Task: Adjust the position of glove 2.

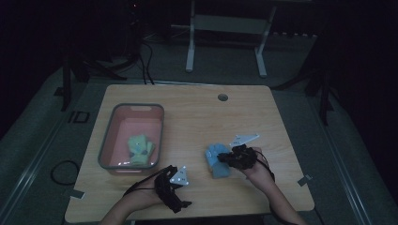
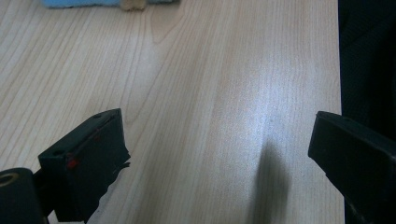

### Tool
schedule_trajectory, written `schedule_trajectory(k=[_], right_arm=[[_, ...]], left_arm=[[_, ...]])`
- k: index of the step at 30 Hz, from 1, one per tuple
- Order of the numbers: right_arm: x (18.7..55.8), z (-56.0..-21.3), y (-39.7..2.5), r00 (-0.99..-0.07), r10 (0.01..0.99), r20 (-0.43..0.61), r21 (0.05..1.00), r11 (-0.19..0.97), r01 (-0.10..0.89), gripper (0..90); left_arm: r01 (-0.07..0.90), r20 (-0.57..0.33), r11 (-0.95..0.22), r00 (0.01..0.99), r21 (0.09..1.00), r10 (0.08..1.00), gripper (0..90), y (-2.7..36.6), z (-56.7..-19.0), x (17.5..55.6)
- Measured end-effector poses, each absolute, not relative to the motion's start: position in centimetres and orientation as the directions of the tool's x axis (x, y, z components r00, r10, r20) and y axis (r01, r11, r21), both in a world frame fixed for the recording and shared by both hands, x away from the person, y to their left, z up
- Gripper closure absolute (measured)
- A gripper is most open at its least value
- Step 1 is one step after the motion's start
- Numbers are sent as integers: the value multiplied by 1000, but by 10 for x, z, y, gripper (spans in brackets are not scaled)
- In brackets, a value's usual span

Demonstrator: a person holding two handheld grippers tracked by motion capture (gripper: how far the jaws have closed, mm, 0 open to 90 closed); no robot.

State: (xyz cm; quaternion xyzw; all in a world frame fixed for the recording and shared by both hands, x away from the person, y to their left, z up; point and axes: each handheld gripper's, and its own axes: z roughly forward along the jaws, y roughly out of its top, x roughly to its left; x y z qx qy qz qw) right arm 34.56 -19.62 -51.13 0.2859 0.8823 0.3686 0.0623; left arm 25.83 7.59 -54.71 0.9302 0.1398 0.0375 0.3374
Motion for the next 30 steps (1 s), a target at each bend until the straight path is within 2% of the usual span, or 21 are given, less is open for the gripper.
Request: schedule_trajectory(k=[14,18,20,22,23,26,27,28,30], right_arm=[[355,-537,-192,-812,573,108,639,586,498,821],[353,-535,-193,-810,576,107,641,583,499,778],[351,-532,-194,-812,574,109,644,581,497,716],[350,-530,-194,-817,566,109,646,584,491,716],[349,-525,-196,-820,562,108,653,581,485,588],[348,-518,-201,-812,572,115,678,552,485,457],[348,-518,-201,-812,572,115,678,552,485,457],[348,-514,-205,-801,584,134,696,520,495,342],[349,-512,-209,-810,567,148,706,513,489,223]], left_arm=[[237,-31,-741,959,629,281,45,77,-549,259],[241,-23,-740,956,628,292,45,75,-551,258],[231,-2,-747,956,623,295,45,75,-551,257],[231,-2,-747,956,623,295,45,75,-551,257],[223,14,-737,954,638,300,45,73,-549,258],[227,13,-733,952,641,306,48,70,-545,258],[227,13,-733,952,641,306,48,70,-545,258],[230,10,-730,951,644,308,49,67,-544,259],[233,12,-732,950,640,312,53,63,-541,259]])
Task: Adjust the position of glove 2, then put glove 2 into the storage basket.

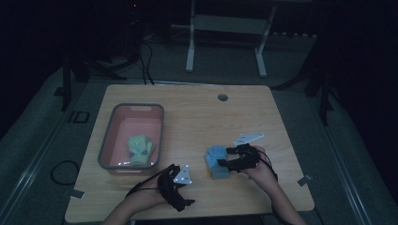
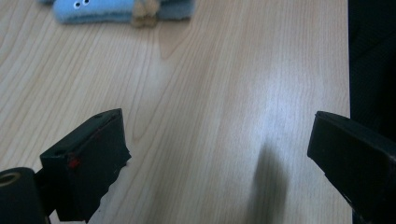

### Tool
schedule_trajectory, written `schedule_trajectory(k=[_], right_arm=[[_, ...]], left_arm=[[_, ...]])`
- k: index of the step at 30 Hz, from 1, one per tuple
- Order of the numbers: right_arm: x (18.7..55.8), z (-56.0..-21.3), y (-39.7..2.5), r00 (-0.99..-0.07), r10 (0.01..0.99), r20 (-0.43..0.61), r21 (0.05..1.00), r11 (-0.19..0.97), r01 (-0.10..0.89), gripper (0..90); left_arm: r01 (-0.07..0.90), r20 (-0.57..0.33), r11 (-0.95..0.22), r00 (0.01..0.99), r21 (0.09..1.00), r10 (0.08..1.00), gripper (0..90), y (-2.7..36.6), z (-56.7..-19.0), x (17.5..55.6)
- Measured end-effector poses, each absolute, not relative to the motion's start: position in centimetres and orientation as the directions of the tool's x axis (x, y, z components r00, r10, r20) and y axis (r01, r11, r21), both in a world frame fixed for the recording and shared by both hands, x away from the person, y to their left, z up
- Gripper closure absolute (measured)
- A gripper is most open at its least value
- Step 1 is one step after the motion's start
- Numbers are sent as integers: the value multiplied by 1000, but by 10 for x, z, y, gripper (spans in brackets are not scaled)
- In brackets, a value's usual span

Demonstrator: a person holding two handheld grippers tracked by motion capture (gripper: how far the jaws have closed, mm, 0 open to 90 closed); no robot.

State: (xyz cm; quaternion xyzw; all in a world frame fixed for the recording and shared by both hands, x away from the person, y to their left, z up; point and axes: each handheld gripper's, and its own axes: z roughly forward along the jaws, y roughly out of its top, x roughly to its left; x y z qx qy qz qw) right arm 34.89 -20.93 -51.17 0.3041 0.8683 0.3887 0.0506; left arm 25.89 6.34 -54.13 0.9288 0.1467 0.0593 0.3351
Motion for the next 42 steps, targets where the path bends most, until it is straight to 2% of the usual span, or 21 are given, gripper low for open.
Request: schedule_trajectory(k=[2,4,11,13,19,21,24,26,31,34,35,37,42], right_arm=[[348,-510,-213,-810,567,151,721,498,483,157],[348,-510,-215,-808,572,143,724,497,479,138],[349,-504,-232,-781,618,92,759,464,457,139],[348,-502,-234,-779,621,91,758,464,459,139],[348,-498,-240,-766,625,151,751,431,500,136],[348,-497,-240,-742,654,149,750,414,515,137],[349,-497,-241,-749,643,163,748,414,518,136],[349,-496,-241,-755,632,173,750,412,517,164],[356,-495,-237,-749,646,144,746,427,511,389],[363,-495,-233,-746,649,149,733,434,524,458],[366,-495,-230,-743,651,154,732,430,529,459],[370,-497,-227,-739,652,167,718,433,544,475],[379,-505,-221,-718,673,178,700,427,573,468]], left_arm=[[243,8,-736,947,632,320,54,60,-540,260],[243,8,-736,947,632,320,54,60,-540,260],[262,-1,-744,944,615,331,54,49,-535,264],[240,25,-753,946,613,322,54,45,-533,265],[227,51,-737,941,637,334,57,35,-528,269],[211,65,-729,942,651,331,62,32,-525,271],[193,84,-725,941,662,327,63,26,-521,274],[173,100,-722,942,670,319,92,21,-518,276],[119,129,-720,951,684,280,150,6,-512,280],[75,154,-725,957,684,245,168,-7,-513,282],[65,165,-728,957,683,240,210,-10,-513,282],[54,161,-729,962,682,222,211,-17,-514,285],[-1,229,-733,950,680,211,317,-24,-522,289]])
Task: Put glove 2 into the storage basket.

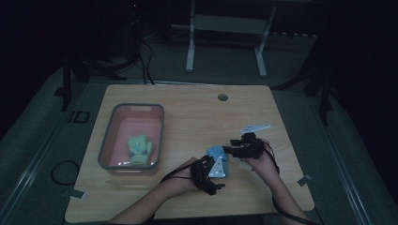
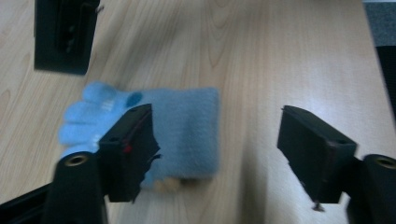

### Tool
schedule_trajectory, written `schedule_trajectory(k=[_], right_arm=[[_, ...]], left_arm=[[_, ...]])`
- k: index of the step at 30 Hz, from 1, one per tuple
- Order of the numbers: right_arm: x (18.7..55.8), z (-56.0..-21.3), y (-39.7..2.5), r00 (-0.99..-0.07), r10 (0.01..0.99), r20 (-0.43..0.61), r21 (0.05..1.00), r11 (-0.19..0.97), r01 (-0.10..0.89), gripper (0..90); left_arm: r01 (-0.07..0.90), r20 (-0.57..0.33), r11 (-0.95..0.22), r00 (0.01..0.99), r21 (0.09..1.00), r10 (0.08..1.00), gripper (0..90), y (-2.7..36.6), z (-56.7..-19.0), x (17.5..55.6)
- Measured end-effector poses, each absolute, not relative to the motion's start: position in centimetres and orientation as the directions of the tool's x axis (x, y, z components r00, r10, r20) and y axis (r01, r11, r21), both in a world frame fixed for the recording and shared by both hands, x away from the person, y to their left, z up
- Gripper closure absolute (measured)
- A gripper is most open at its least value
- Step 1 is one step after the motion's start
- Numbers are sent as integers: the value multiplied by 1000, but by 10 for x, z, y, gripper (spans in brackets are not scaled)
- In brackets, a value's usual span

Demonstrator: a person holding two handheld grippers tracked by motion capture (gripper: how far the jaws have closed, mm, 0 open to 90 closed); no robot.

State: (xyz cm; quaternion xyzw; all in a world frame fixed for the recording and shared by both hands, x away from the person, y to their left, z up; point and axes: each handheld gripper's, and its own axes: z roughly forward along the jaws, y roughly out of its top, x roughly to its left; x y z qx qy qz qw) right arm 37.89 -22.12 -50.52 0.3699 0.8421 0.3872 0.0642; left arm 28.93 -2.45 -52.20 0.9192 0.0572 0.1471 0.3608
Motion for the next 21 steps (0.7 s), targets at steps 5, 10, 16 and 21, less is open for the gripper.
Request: schedule_trajectory(k=[5,10,16,21], right_arm=[[386,-516,-215,-717,671,188,674,443,592,432],[388,-526,-210,-708,682,182,658,451,603,372],[386,-541,-202,-711,690,135,623,499,602,352],[384,-546,-199,-709,696,118,611,511,604,340]], left_arm=[[20,210,-742,954,670,214,334,-30,-533,297],[-16,258,-776,947,631,190,357,-32,-542,296],[-27,283,-795,942,606,183,430,-34,-548,296],[-55,327,-807,928,588,176,534,-36,-549,295]])
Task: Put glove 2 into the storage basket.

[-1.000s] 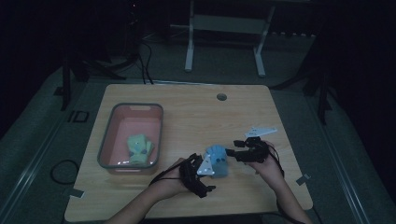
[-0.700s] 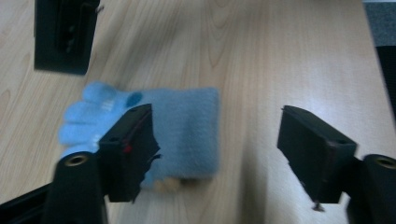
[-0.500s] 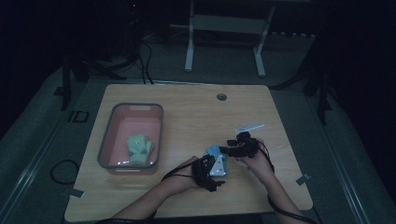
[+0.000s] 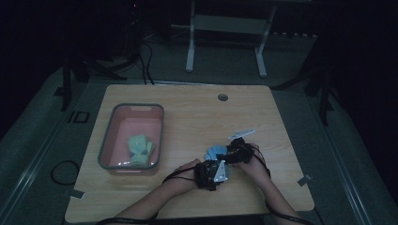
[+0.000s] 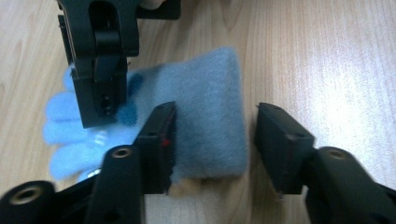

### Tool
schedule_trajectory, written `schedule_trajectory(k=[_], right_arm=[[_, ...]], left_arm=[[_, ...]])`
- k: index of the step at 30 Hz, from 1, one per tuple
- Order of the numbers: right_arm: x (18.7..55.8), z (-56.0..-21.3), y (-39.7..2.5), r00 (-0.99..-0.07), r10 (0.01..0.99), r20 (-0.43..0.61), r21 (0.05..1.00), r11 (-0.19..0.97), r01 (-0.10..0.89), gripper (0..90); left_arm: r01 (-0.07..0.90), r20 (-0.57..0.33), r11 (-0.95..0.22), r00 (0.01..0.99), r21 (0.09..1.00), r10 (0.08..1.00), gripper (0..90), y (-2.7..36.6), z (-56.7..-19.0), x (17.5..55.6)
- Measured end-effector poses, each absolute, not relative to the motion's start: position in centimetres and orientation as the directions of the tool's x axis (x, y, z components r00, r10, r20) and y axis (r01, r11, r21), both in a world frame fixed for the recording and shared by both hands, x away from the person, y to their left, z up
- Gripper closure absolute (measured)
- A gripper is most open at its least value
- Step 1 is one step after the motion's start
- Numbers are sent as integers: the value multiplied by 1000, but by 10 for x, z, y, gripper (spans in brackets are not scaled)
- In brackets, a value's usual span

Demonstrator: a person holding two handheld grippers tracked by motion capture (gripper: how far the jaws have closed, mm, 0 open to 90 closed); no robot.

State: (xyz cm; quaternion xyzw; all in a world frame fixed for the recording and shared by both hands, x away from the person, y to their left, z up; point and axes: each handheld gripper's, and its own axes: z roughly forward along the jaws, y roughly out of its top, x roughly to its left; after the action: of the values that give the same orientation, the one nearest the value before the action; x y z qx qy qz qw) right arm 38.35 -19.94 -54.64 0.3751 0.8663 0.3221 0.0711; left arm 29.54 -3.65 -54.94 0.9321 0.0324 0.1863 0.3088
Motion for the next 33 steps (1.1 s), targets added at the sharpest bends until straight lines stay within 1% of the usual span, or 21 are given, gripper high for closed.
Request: schedule_trajectory(k=[1,4,7,9,10,13,16,18,22,24,26,33], right_arm=[[383,-546,-199,-708,697,114,611,513,604,340],[382,-546,-197,-706,702,96,609,520,599,348],[381,-545,-196,-709,696,108,603,521,604,431],[380,-545,-196,-720,684,121,602,526,601,507],[380,-545,-195,-724,678,128,601,528,600,524],[381,-545,-195,-728,668,153,598,525,606,596],[383,-545,-195,-729,656,194,587,518,623,702],[384,-545,-195,-730,648,216,581,515,630,734],[385,-545,-197,-720,648,249,579,496,647,767],[385,-544,-199,-715,649,260,585,483,651,775],[384,-542,-199,-714,651,256,595,476,648,777],[384,-531,-196,-722,644,254,616,468,634,779]], left_arm=[[-60,339,-811,924,582,175,571,-37,-550,295],[-49,333,-815,926,578,180,639,-37,-548,297],[-25,314,-812,929,583,196,683,-36,-546,299],[-16,306,-814,931,581,199,701,-36,-545,300],[-11,299,-813,932,582,202,708,-36,-545,300],[-8,295,-814,934,580,201,718,-36,-544,301],[3,283,-810,936,586,208,726,-35,-544,302],[8,274,-808,939,589,209,732,-34,-544,303],[27,249,-801,944,598,218,742,-31,-541,305],[26,251,-801,943,599,218,743,-29,-540,305],[18,260,-808,943,589,210,745,-27,-539,306],[20,262,-800,940,599,220,751,-21,-527,306]])
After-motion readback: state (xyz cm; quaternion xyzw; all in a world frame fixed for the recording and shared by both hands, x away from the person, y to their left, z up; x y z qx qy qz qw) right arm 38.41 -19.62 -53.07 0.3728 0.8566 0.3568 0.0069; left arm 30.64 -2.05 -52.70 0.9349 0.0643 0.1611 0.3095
